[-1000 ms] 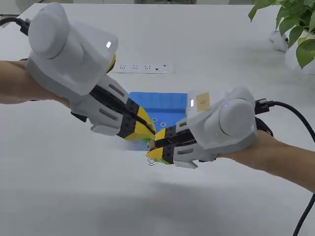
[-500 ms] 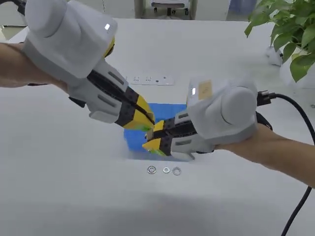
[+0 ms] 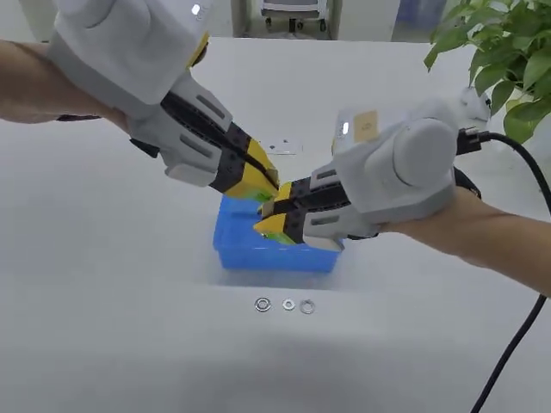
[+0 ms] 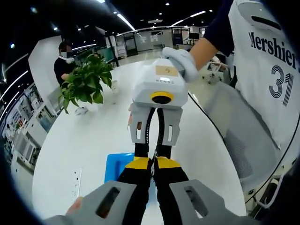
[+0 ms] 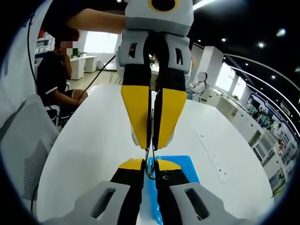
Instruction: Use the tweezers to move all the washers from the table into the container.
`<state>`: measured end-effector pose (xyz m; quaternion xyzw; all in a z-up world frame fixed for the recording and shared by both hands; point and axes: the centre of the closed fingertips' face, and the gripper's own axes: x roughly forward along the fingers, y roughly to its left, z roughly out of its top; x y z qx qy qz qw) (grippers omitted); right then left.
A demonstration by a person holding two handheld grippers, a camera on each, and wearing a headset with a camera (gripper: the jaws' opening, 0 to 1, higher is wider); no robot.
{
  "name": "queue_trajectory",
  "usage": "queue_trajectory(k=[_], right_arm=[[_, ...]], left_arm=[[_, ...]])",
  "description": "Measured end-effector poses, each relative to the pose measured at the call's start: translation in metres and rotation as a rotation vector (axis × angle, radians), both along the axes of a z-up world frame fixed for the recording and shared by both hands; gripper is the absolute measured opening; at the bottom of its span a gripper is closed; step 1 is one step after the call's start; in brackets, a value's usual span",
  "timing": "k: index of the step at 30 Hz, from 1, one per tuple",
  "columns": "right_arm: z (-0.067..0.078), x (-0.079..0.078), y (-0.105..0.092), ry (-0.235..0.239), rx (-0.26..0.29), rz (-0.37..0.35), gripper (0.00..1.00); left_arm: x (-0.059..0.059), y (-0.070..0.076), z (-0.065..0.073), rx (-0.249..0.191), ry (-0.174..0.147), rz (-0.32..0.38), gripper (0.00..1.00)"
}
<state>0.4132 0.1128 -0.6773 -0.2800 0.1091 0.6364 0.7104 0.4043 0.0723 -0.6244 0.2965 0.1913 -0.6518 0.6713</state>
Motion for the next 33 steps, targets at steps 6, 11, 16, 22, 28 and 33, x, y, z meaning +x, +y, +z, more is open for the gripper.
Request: queue_trajectory(k=[6,11,16,22,28,33], right_arm=[[-0.005,0.015,0.0,-0.01,0.005,-0.008,0.1],[-0.012,0.032,-0.001,-0.012,0.003,-0.016,0.1],[-0.021,0.044,-0.001,-0.023,-0.004,-0.019,0.1],[-0.038,0.057,0.001,0.004,-0.012,-0.028,0.1],[-0.063,0.063,0.003,0.04,-0.037,-0.02,0.1],[-0.081,0.074,0.002,0.071,-0.05,-0.03,0.1]], left_arm=[[0.018,0.001,-0.005,0.005,-0.006,-0.002,0.06],[0.026,-0.001,-0.01,0.006,-0.006,-0.006,0.06],[0.042,-0.001,-0.02,0.004,-0.001,-0.004,0.06],[0.058,0.002,-0.039,0.002,0.024,0.011,0.06],[0.064,0.002,-0.062,0.016,0.075,0.028,0.06],[0.072,0.001,-0.077,0.019,0.096,0.039,0.06]])
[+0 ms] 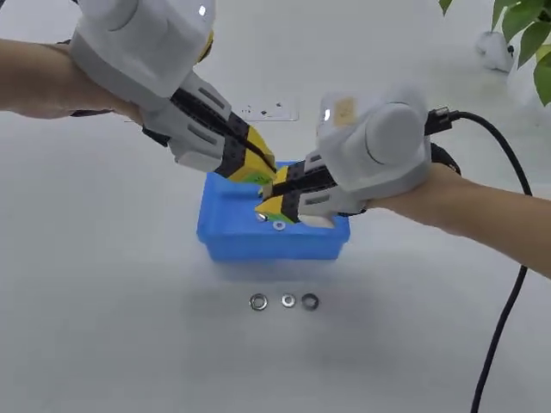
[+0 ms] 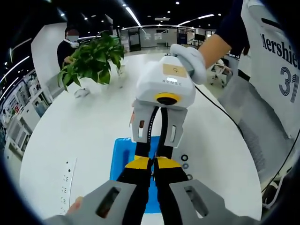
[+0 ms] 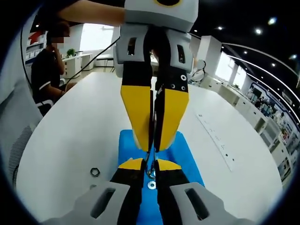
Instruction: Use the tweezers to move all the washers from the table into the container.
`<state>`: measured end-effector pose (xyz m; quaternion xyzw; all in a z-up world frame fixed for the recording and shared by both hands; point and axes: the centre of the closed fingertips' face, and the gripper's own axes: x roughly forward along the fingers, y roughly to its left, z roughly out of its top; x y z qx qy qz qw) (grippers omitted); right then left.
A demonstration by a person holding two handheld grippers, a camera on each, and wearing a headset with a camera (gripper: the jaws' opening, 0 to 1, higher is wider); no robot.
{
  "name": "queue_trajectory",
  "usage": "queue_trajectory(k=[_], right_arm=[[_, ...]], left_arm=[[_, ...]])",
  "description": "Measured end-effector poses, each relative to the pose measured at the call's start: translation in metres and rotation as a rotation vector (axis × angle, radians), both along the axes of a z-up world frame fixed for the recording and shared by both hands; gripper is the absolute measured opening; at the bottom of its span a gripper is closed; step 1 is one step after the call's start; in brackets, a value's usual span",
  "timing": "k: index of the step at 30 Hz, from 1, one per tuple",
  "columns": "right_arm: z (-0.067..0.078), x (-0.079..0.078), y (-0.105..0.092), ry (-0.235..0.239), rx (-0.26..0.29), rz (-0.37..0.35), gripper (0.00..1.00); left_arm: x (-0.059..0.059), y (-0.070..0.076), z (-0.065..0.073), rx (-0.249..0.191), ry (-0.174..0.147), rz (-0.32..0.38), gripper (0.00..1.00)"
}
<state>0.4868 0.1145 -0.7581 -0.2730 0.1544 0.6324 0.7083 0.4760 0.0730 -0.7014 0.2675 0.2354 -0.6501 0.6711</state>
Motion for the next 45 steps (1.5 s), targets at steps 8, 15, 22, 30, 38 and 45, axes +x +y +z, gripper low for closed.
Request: queue_trajectory(k=[8,15,22,30,38,45], right_arm=[[-0.016,0.001,-0.003,0.032,-0.016,-0.011,0.1],[-0.019,0.003,-0.003,0.046,-0.018,-0.026,0.1],[-0.018,0.002,-0.004,0.047,-0.021,-0.033,0.1],[-0.007,0.001,-0.005,0.024,-0.021,-0.04,0.11],[0.019,-0.008,-0.007,-0.005,0.001,-0.032,0.11],[0.041,-0.028,-0.006,-0.031,0.006,-0.001,0.11]], left_arm=[[0.0,-0.003,-0.013,0.002,0.015,0.005,0.06],[0.003,-0.004,-0.017,0.005,0.019,0.01,0.06],[0.003,-0.006,-0.017,-0.001,0.024,0.019,0.06],[-0.001,-0.007,-0.006,-0.006,0.005,0.022,0.06],[-0.011,-0.008,0.019,-0.022,-0.025,0.013,0.06],[-0.032,-0.007,0.041,-0.018,-0.041,-0.001,0.06]])
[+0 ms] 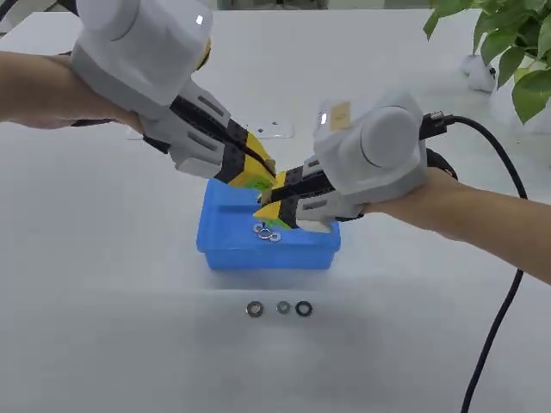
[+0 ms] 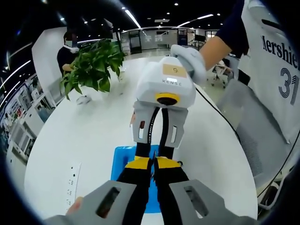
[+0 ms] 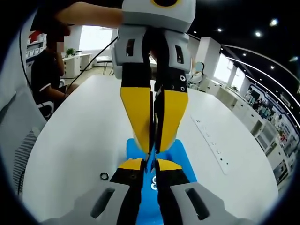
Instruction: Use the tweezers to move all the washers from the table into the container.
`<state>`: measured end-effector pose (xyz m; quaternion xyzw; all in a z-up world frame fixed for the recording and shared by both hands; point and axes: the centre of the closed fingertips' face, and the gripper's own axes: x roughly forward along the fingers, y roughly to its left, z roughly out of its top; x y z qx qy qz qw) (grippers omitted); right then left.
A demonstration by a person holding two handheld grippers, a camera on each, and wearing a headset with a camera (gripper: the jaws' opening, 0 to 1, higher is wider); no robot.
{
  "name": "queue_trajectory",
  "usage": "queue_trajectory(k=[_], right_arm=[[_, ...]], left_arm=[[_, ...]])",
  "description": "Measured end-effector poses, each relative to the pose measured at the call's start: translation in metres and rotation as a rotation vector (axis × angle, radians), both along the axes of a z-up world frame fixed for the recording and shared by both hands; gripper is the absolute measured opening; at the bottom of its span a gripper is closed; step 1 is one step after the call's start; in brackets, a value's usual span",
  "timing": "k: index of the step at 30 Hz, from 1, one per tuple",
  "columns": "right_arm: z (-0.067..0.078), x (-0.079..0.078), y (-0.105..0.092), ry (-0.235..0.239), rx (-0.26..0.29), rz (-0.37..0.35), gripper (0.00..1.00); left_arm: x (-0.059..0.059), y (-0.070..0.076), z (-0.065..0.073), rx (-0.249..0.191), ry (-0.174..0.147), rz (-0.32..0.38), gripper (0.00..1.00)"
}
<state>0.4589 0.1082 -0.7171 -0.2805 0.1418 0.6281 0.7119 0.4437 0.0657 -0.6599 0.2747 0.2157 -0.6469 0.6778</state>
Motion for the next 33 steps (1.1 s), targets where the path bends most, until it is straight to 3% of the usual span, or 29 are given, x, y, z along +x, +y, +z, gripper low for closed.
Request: queue_trajectory(k=[5,9,11,14,20,29,33], right_arm=[[0.014,-0.016,-0.001,-0.019,0.003,0.021,0.11],[0.021,-0.028,-0.001,-0.033,-0.002,0.043,0.11],[0.023,-0.034,0.0,-0.037,-0.009,0.059,0.1],[0.023,-0.042,0.0,-0.04,-0.018,0.076,0.1],[0.019,-0.058,-0.002,-0.036,-0.033,0.099,0.1],[-0.001,-0.084,-0.001,0.001,-0.051,0.143,0.1],[-0.007,-0.09,-0.001,0.017,-0.043,0.131,0.1]], left_arm=[[-0.017,0.003,0.015,-0.002,-0.023,-0.008,0.06],[-0.025,0.006,0.02,-0.003,-0.034,-0.006,0.06],[-0.022,0.012,0.017,-0.004,-0.04,-0.003,0.06],[-0.032,0.011,0.02,0.0,-0.043,-0.007,0.06],[-0.05,0.009,0.017,-0.004,-0.028,0.002,0.06],[-0.074,0.007,-0.001,-0.003,0.019,-0.001,0.06],[-0.079,0.007,-0.007,0.001,0.014,-0.005,0.06]])
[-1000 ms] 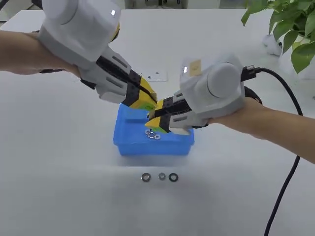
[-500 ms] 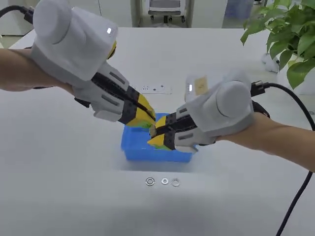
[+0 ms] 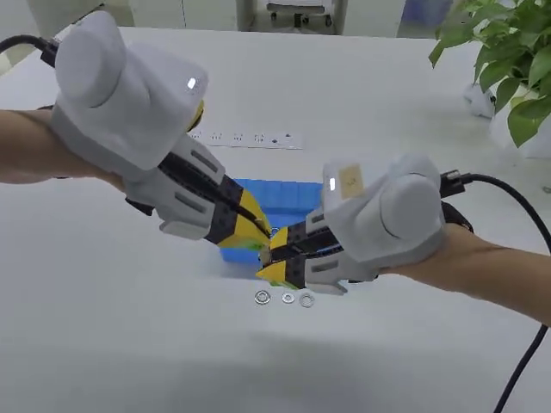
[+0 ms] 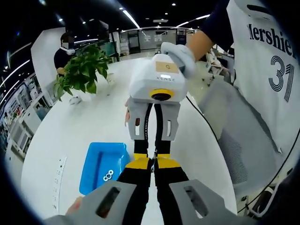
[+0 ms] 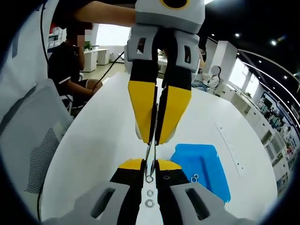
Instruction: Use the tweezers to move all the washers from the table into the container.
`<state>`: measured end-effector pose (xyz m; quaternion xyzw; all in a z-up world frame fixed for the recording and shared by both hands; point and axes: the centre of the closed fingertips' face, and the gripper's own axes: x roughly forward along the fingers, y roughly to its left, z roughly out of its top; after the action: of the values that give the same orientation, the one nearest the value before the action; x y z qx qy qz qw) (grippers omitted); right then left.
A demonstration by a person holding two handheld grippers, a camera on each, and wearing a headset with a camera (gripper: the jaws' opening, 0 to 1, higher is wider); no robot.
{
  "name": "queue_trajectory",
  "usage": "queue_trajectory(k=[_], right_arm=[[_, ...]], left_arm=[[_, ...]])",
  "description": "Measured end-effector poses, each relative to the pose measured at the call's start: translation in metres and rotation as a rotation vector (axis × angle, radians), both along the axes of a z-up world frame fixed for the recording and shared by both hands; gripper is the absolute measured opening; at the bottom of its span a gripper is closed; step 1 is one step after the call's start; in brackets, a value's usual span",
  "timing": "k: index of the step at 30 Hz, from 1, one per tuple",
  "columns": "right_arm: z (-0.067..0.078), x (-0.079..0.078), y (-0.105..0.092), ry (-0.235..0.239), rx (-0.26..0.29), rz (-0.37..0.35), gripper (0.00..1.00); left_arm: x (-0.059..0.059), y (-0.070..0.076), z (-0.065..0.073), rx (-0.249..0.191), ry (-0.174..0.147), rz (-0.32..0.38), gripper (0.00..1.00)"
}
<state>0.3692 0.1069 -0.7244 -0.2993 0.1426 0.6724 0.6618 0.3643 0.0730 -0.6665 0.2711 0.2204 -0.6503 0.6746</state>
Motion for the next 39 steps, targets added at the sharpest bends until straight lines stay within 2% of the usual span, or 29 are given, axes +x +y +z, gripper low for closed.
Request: queue_trajectory(k=[4,11,16,23,26,28,30,32,37,39], right_arm=[[-0.006,-0.006,0.001,0.015,0.007,-0.007,0.1],[-0.019,-0.011,0.004,0.051,0.014,-0.022,0.1],[-0.029,-0.012,0.007,0.071,0.008,-0.025,0.1],[-0.037,-0.01,0.008,0.088,0.008,-0.04,0.1],[-0.04,-0.006,0.007,0.076,0.003,-0.051,0.1],[-0.041,0.0,0.005,0.045,-0.001,-0.06,0.1],[-0.041,0.005,0.006,0.057,0.007,-0.079,0.11],[-0.042,0.009,0.007,0.045,0.009,-0.086,0.11],[-0.045,0.01,0.01,0.046,0.007,-0.082,0.11],[-0.046,0.01,0.011,0.05,0.008,-0.083,0.11]], left_arm=[[-0.005,0.002,-0.006,0.004,0.01,-0.004,0.06],[-0.007,0.007,-0.02,-0.029,0.049,0.031,0.06],[-0.009,0.01,-0.029,-0.03,0.069,0.052,0.06],[-0.007,0.011,-0.037,-0.026,0.076,0.058,0.06],[-0.004,0.01,-0.039,-0.033,0.069,0.062,0.06],[0.0,0.01,-0.04,-0.042,0.058,0.073,0.06],[0.005,0.011,-0.04,-0.049,0.057,0.086,0.06],[0.008,0.012,-0.041,-0.047,0.05,0.09,0.06],[0.011,0.016,-0.044,-0.052,0.07,0.102,0.06],[0.011,0.016,-0.044,-0.05,0.068,0.099,0.06]])
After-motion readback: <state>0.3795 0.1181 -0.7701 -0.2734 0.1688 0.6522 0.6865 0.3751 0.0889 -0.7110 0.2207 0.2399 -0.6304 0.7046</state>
